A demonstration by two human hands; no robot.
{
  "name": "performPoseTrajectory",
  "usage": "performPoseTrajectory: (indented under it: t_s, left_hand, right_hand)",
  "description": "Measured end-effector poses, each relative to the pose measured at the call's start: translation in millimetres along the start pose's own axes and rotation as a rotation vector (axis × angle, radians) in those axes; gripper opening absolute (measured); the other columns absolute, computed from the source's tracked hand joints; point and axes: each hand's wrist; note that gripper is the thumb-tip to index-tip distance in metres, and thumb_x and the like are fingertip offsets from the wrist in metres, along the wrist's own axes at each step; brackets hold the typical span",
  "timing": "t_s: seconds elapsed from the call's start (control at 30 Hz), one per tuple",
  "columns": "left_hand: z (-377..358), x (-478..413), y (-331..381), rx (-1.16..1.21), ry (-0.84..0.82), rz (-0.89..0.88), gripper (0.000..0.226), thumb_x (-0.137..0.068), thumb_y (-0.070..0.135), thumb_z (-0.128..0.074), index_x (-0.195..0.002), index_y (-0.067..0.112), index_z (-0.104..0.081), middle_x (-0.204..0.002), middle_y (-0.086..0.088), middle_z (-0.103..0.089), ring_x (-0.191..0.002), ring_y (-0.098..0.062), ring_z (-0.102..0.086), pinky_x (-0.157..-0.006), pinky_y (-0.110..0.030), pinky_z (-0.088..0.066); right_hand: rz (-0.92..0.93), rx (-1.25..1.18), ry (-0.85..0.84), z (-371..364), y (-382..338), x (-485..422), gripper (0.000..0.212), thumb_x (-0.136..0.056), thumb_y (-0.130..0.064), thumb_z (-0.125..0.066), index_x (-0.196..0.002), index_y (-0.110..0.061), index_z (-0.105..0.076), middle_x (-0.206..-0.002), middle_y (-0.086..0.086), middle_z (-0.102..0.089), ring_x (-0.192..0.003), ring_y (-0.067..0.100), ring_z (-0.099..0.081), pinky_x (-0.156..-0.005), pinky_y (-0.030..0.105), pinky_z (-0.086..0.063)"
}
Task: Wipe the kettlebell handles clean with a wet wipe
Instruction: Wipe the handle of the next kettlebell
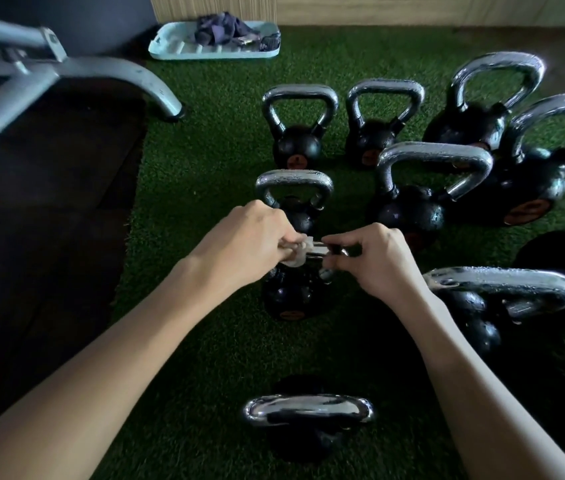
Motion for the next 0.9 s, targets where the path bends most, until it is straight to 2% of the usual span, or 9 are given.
performPoseTrajectory:
  t_s: [0.1,0.2,0.27,0.43,0.5,0.57,0.6,0.77,0.9]
  left_hand:
    - [7,0,-8,0.024,0.000,0.020,0.027,-0.088,0.043,-0.075,-0.115,0.042,-0.075,-0.100,0.013,-0.076,-0.069,0.001,-0.064,-0.068,-0.021,-0.055]
    - [2,-5,3,0.024,-0.017,-0.024,0.023,-0.089,0.038,-0.075,-0.111,0.039,-0.076,-0.097,0.012,-0.077,-0.083,-0.004,-0.070,-0.076,-0.030,-0.060]
    - [1,-10,9,-0.005,-0.019,-0.040,0.021,-0.089,0.038,-0.075,-0.110,0.040,-0.076,-0.098,0.011,-0.077,-0.084,-0.007,-0.072,-0.076,-0.032,-0.061]
    - [8,11,-33,0.103,-0.024,0.072,0.031,-0.082,0.054,-0.073,-0.113,0.051,-0.071,-0.107,0.023,-0.073,-0.073,0.000,-0.070,-0.071,-0.030,-0.060]
    - [-2,25,-43,0.289,0.046,0.097,0.033,-0.080,0.053,-0.076,-0.111,0.047,-0.073,-0.110,0.024,-0.073,-0.088,-0.001,-0.073,-0.085,-0.031,-0.060]
    - [-18,32,-38,0.501,0.142,0.059,0.033,-0.081,0.037,-0.081,-0.113,0.033,-0.076,-0.114,0.019,-0.073,-0.107,0.005,-0.068,-0.102,-0.024,-0.051]
    - [-24,34,-34,0.564,0.183,0.041,0.032,-0.083,0.032,-0.081,-0.114,0.027,-0.076,-0.116,0.015,-0.073,-0.111,0.005,-0.066,-0.105,-0.023,-0.049]
    - [-58,42,-51,0.641,0.361,0.082,0.035,-0.081,0.019,-0.081,-0.115,0.016,-0.076,-0.115,0.009,-0.073,-0.109,-0.001,-0.069,-0.101,-0.028,-0.054]
    - [-83,50,-54,0.637,0.396,0.128,0.036,-0.081,0.027,-0.079,-0.116,0.015,-0.075,-0.112,0.010,-0.074,-0.103,0.000,-0.071,-0.095,-0.026,-0.056]
  right_hand:
    - [-0.029,0.023,0.020,0,3,3,0.038,-0.077,-0.026,-0.088,-0.114,-0.030,-0.078,-0.095,-0.004,-0.078,-0.079,0.007,-0.067,-0.062,0.004,-0.040]
    - [-0.041,0.045,0.019,-4,-1,4,0.038,-0.078,-0.027,-0.087,-0.115,-0.031,-0.077,-0.101,0.001,-0.077,-0.083,0.015,-0.069,-0.072,0.024,-0.053]
    - [-0.052,0.049,0.008,-4,-4,2,0.038,-0.078,-0.029,-0.087,-0.114,-0.033,-0.077,-0.103,0.003,-0.075,-0.085,0.019,-0.070,-0.076,0.032,-0.057]
    - [-0.108,0.054,0.002,-1,-7,2,0.028,-0.078,-0.021,-0.087,-0.104,-0.029,-0.080,-0.104,0.002,-0.075,-0.089,0.019,-0.070,-0.080,0.031,-0.057]
    - [-0.123,0.089,-0.015,3,-8,3,0.029,-0.079,-0.017,-0.086,-0.106,-0.027,-0.080,-0.105,0.003,-0.075,-0.091,0.020,-0.069,-0.079,0.029,-0.054]
    - [-0.138,0.147,-0.047,8,-12,2,0.031,-0.079,-0.014,-0.085,-0.107,-0.026,-0.080,-0.100,0.003,-0.075,-0.085,0.019,-0.066,-0.074,0.027,-0.050]
    - [-0.150,0.175,-0.065,11,-14,-1,0.031,-0.078,-0.012,-0.085,-0.105,-0.027,-0.080,-0.096,0.003,-0.074,-0.081,0.018,-0.064,-0.072,0.027,-0.049]
    - [-0.213,0.194,-0.099,18,-19,-13,0.033,-0.074,-0.011,-0.089,-0.098,-0.031,-0.081,-0.090,-0.001,-0.076,-0.074,0.012,-0.065,-0.066,0.027,-0.051]
    - [-0.214,0.214,-0.096,20,-16,-15,0.037,-0.069,-0.014,-0.092,-0.100,-0.031,-0.081,-0.094,0.004,-0.074,-0.082,0.021,-0.068,-0.072,0.031,-0.054]
Point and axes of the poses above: each hand's wrist, its own x-axis away from the middle knuckle, its own z-axis out of the back of the hand, y = z × x
